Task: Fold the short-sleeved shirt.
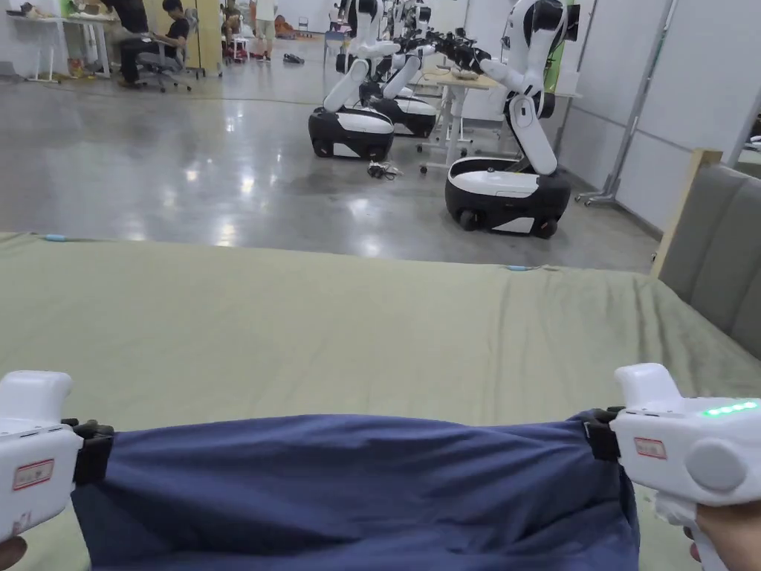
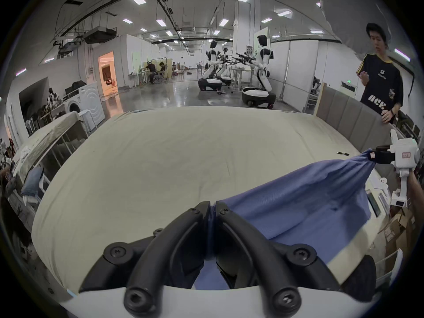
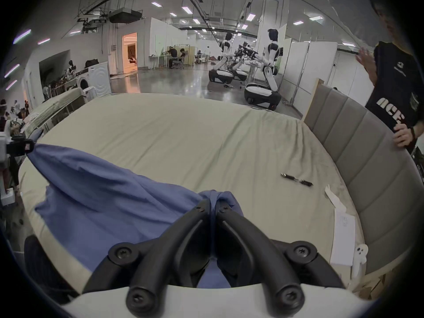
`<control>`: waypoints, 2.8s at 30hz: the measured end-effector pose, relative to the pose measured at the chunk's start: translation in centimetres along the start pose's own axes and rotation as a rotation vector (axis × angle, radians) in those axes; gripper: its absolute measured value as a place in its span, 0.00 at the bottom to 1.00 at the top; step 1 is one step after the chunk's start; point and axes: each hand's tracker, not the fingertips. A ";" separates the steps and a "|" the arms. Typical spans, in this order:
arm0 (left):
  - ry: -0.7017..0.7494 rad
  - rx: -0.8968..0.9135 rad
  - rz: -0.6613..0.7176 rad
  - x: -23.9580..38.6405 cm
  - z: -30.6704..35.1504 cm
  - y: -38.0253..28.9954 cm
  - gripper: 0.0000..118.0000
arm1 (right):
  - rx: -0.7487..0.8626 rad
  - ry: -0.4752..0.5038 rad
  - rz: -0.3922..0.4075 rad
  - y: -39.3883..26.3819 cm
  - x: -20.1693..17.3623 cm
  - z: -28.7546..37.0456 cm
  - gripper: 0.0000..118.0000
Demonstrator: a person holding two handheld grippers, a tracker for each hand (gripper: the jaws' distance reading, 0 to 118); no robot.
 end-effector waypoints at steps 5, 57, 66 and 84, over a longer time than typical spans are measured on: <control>-0.022 -0.113 0.012 -0.4 2.9 -6.9 0.06 | -0.045 -0.023 0.029 -7.9 -1.2 3.4 0.04; -0.759 -0.343 0.760 -14.7 -6.6 -20.5 0.73 | 0.193 0.142 -0.023 -10.6 -24.4 5.1 0.03; -0.798 -0.233 0.900 -10.0 -9.4 -17.6 0.16 | 0.181 0.133 -0.020 -10.0 -24.3 5.5 0.03; -0.024 -0.203 0.418 -9.6 -3.3 -9.3 0.06 | 0.215 0.162 -0.065 -10.9 -22.6 6.5 0.03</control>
